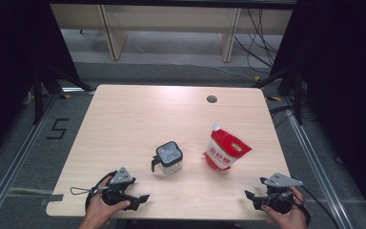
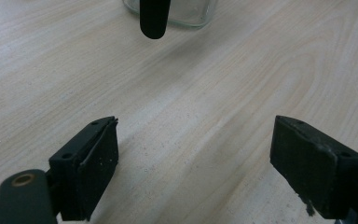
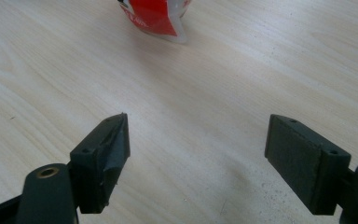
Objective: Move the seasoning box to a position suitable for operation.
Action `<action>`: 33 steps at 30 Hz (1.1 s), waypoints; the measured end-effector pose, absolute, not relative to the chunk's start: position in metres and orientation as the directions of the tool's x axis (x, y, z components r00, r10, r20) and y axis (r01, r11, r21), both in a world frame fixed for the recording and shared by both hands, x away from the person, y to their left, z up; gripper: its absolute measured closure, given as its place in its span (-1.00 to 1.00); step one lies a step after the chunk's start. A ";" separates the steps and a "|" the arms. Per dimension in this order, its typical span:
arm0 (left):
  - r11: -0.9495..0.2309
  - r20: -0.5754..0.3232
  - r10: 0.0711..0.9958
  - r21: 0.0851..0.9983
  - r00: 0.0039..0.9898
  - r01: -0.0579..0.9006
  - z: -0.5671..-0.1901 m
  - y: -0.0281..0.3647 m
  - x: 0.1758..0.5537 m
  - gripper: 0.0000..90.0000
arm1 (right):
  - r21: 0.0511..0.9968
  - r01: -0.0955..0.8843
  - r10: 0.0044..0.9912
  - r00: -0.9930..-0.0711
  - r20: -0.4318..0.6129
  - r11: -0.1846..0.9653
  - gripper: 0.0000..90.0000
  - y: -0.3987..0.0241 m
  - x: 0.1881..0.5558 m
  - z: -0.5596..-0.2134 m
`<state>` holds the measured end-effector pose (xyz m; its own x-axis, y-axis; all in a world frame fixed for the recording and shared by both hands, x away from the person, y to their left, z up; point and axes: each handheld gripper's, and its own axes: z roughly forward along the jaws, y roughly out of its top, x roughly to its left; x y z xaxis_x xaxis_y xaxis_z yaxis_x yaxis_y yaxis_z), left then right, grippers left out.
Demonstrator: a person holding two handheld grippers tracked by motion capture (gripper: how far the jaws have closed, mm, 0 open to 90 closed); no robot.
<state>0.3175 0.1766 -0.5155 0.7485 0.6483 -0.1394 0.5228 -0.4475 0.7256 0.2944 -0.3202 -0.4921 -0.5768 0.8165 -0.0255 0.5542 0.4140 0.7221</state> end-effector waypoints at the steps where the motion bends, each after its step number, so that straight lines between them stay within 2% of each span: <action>1: -0.447 -0.139 0.648 0.726 0.748 0.523 -0.516 0.177 0.317 -0.67 | 0.723 0.554 0.818 -0.575 -0.026 0.412 -0.49 -0.320 0.294 -0.492; 8: -0.432 -0.145 0.657 0.731 0.739 0.528 -0.514 0.177 0.317 -0.67 | 0.720 0.577 0.813 -0.581 0.028 0.387 -0.49 -0.320 0.294 -0.491; 10: -0.443 -0.130 0.650 0.736 0.749 0.512 -0.513 0.177 0.318 -0.67 | 0.731 0.551 0.808 -0.590 0.000 0.402 -0.48 -0.321 0.295 -0.491; 13: -0.432 -0.133 0.651 0.745 0.747 0.509 -0.512 0.178 0.318 -0.67 | 0.726 0.564 0.804 -0.594 0.025 0.394 -0.48 -0.320 0.295 -0.490; 14: -0.391 -0.162 0.670 0.753 0.725 0.530 -0.512 0.177 0.317 -0.67 | 0.726 0.563 0.805 -0.592 0.021 0.395 -0.48 -0.320 0.294 -0.490; 15: -0.421 -0.134 0.655 0.752 0.743 0.507 -0.511 0.180 0.319 -0.67 | 0.727 0.562 0.805 -0.593 0.021 0.395 -0.48 -0.320 0.295 -0.490; 16: -0.410 -0.142 0.669 0.749 0.730 0.521 -0.511 0.180 0.318 -0.67 | 0.737 0.543 0.808 -0.590 -0.007 0.403 -0.48 -0.321 0.295 -0.490; 22: -0.372 -0.146 0.677 0.778 0.722 0.506 -0.509 0.176 0.320 -0.67 | 0.742 0.552 0.827 -0.563 -0.005 0.380 -0.47 -0.319 0.293 -0.490; 23: -0.395 -0.128 0.670 0.772 0.732 0.497 -0.507 0.178 0.321 -0.67 | 0.738 0.565 0.829 -0.559 0.013 0.370 -0.47 -0.319 0.292 -0.490; 24: -0.362 -0.146 0.680 0.785 0.718 0.503 -0.508 0.175 0.322 -0.67 | 0.743 0.549 0.825 -0.565 -0.007 0.382 -0.47 -0.320 0.293 -0.491; 26: -0.386 -0.126 0.673 0.781 0.729 0.491 -0.506 0.175 0.324 -0.67 | 0.750 0.527 0.818 -0.574 -0.031 0.398 -0.47 -0.321 0.295 -0.491; 28: -0.384 -0.124 0.673 0.783 0.729 0.489 -0.505 0.172 0.326 -0.67 | 0.740 0.564 0.828 -0.560 0.016 0.367 -0.47 -0.321 0.293 -0.491; 33: -0.402 -0.118 0.668 0.774 0.735 0.489 -0.506 0.165 0.328 -0.66 | 0.742 0.549 0.817 -0.577 0.004 0.385 -0.46 -0.323 0.296 -0.492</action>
<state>0.3284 0.1654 -0.5058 0.7348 0.6680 -0.1181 0.4895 -0.4015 0.7741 0.2960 -0.3230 -0.4918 -0.5769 0.8168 0.0035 0.5492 0.3847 0.7419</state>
